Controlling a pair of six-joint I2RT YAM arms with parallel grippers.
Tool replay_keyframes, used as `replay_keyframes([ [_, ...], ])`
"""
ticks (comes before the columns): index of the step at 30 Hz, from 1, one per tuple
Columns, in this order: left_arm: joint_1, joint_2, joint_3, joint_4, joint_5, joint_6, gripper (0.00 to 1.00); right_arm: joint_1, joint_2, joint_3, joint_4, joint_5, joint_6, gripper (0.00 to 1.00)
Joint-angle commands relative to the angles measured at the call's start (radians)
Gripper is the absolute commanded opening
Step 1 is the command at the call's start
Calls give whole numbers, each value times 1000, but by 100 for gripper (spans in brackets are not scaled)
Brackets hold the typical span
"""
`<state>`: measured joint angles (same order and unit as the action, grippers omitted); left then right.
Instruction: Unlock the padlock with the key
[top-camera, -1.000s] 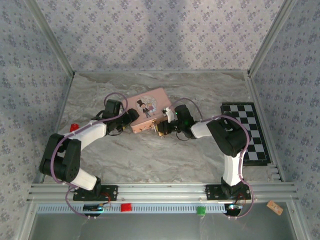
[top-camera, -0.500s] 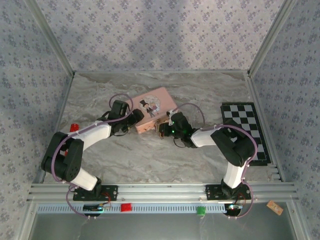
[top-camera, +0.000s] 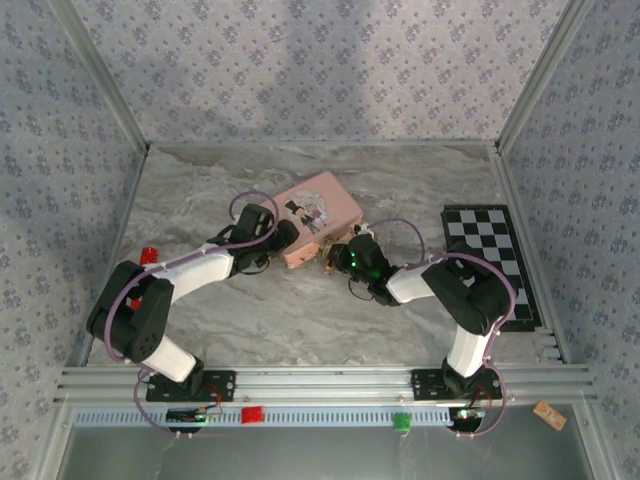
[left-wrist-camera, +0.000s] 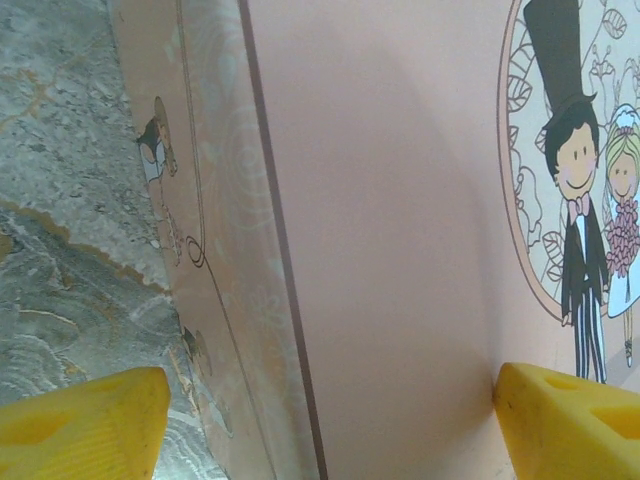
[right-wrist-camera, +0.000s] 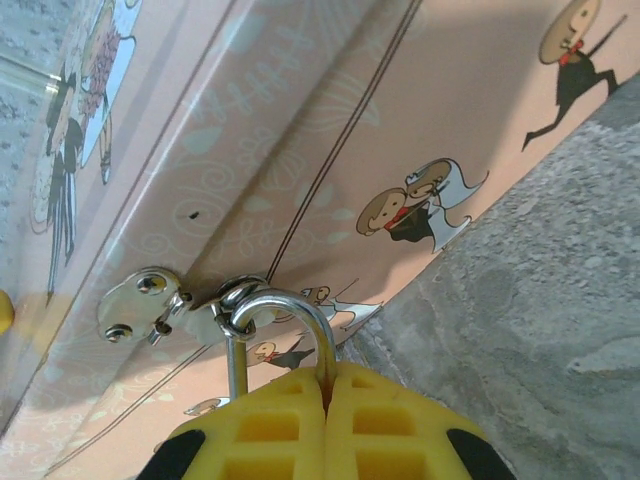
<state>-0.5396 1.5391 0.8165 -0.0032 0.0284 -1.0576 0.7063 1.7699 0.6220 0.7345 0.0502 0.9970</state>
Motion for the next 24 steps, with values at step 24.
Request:
replay_keyframes([
  [24, -44, 82, 24, -71, -4, -12, 84, -163, 17, 10, 261, -15, 206, 0],
])
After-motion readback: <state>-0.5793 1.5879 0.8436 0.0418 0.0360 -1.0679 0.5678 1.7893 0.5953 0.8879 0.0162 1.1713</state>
